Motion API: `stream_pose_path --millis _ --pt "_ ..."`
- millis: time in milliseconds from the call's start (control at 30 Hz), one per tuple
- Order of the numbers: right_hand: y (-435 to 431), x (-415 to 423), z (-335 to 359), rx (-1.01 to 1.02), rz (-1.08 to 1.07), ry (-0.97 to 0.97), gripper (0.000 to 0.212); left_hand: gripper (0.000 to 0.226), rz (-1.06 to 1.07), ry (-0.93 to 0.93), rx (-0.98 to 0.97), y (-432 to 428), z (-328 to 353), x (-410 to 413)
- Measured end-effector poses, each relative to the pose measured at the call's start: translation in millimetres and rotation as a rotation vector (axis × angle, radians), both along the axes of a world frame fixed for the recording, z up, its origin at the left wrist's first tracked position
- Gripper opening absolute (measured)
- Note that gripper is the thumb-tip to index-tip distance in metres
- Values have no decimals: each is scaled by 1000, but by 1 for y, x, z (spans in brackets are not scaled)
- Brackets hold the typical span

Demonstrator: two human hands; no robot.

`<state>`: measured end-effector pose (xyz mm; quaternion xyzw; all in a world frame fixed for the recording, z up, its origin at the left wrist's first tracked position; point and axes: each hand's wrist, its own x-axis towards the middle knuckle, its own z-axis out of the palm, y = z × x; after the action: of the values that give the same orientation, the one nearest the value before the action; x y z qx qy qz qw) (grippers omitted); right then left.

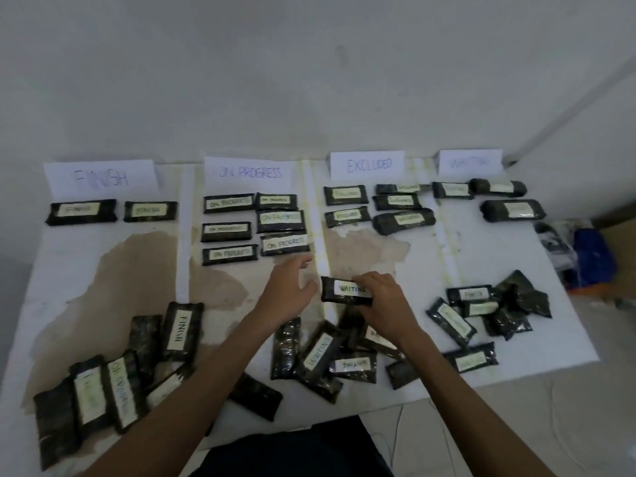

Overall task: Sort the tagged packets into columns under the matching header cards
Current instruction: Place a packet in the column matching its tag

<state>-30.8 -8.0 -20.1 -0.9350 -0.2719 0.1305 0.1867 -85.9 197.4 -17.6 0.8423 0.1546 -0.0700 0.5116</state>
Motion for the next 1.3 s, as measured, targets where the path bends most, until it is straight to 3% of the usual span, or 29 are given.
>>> stream_pose_path --millis 300,600,933,1100,1300 --pt "-125 75 6 -26 -178 -8 52 39 -239 -33 101 -108 1 84" --pt "-203 169 -27 -111 -222 49 47 36 -332 -36 211 -177 -27 164" --pt "-234 238 -66 -135 -152 23 38 38 -450 26 283 -235 -66 215" --pt "-241 256 -86 -127 -25 -36 45 43 -446 -33 312 -254 -84 227" --pt "-233 303 -91 -86 -57 -71 50 43 -410 -86 362 -265 -96 250"
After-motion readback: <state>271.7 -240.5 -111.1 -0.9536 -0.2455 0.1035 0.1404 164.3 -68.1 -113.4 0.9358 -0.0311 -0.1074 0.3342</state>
